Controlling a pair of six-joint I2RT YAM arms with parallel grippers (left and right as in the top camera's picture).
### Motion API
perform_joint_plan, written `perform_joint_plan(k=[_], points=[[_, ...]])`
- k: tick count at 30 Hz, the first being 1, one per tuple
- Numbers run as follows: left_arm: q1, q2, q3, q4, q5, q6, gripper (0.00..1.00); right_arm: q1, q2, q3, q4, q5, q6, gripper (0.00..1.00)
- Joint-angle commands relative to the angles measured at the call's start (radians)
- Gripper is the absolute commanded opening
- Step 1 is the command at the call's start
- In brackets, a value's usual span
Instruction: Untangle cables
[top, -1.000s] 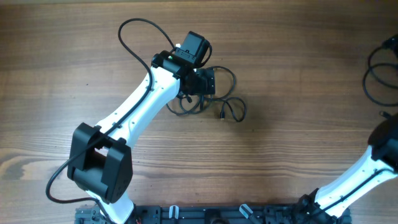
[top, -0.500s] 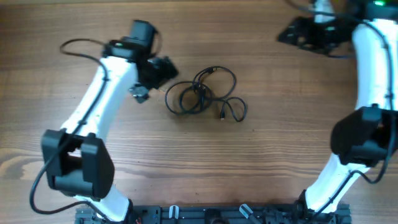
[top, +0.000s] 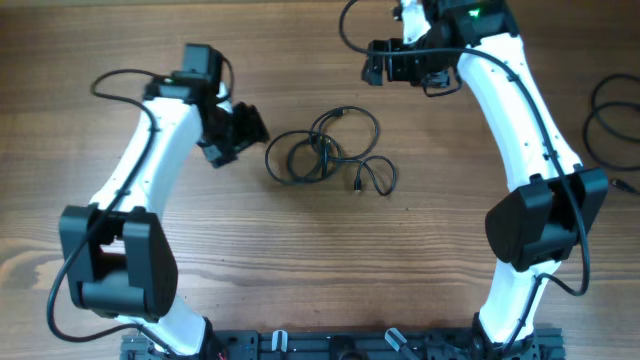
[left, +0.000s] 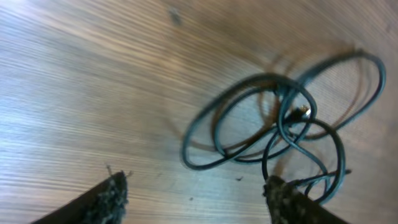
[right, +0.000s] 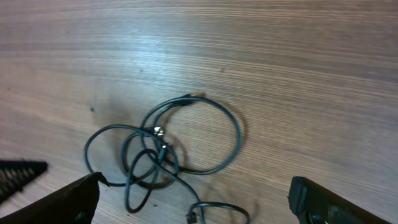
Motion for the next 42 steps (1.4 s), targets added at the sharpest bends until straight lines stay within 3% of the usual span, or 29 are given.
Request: perform_joint_plan(k=[1,4,8,11,13,15,17,18,19,20,21,27,30,32,37,40,42], points=[[-0.066,-0.016,-0.103,0.089,0.036,0.014,0.67,-0.01,0.02,-0.003,-0.01,-0.042,-0.045,1.0],[-0.063,-0.016,-0.18,0.181,-0.073,0.015,0.71,0.005,0.02,-0.018,-0.023,-0.056,-0.066,1.0],[-0.064,-0.014,-0.275,0.3,-0.079,0.015,0.72,0.014,0.022,-0.061,-0.016,-0.059,-0.066,1.0],[-0.064,-0.014,-0.314,0.36,-0.08,0.015,0.51,0.014,0.022,-0.069,-0.016,-0.059,-0.066,1.0],[-0.066,-0.013,-0.331,0.402,-0.084,0.015,0.47,0.014,0.022,-0.069,-0.017,-0.059,-0.066,1.0],[-0.068,-0.003,-0.349,0.441,-0.083,0.014,0.36,0.014,0.022,-0.069,-0.017,-0.059,-0.066,1.0],[-0.068,0.008,-0.35,0.441,-0.083,0.006,0.22,0.014,0.022,-0.069,-0.018,-0.059,-0.066,1.0],[-0.068,0.013,-0.35,0.441,-0.083,-0.011,0.09,0.014,0.022,-0.069,-0.019,-0.06,-0.066,1.0],[-0.068,0.013,-0.35,0.446,-0.082,-0.028,0.04,0.014,0.022,-0.069,-0.021,-0.061,-0.066,1.0],[-0.067,0.01,-0.348,0.463,-0.046,-0.029,0.04,0.014,0.022,-0.069,-0.023,-0.063,-0.082,1.0],[-0.06,-0.019,-0.311,0.47,0.048,0.05,0.04,0.015,0.022,-0.069,-0.023,-0.063,-0.122,0.99],[-0.045,-0.303,0.072,0.209,0.109,0.095,0.04,0.015,0.022,-0.069,-0.029,-0.063,-0.145,0.99],[-0.045,-0.389,0.08,0.192,0.121,0.017,0.04,0.015,0.022,-0.068,-0.017,-0.119,-0.146,0.97],[-0.045,-0.388,0.08,0.177,0.12,-0.03,0.04,0.015,0.021,-0.057,0.001,-0.29,-0.17,0.94],[-0.04,-0.387,0.08,0.175,0.093,-0.07,0.04,0.018,-0.01,-0.057,-0.001,-0.495,-0.173,0.9],[-0.04,-0.387,0.08,0.174,0.082,-0.085,0.04,0.056,-0.012,-0.062,0.001,-0.465,-0.15,0.89],[-0.04,-0.387,0.08,0.174,0.082,-0.084,0.04,0.105,-0.002,-0.063,0.008,-0.291,-0.053,0.87]])
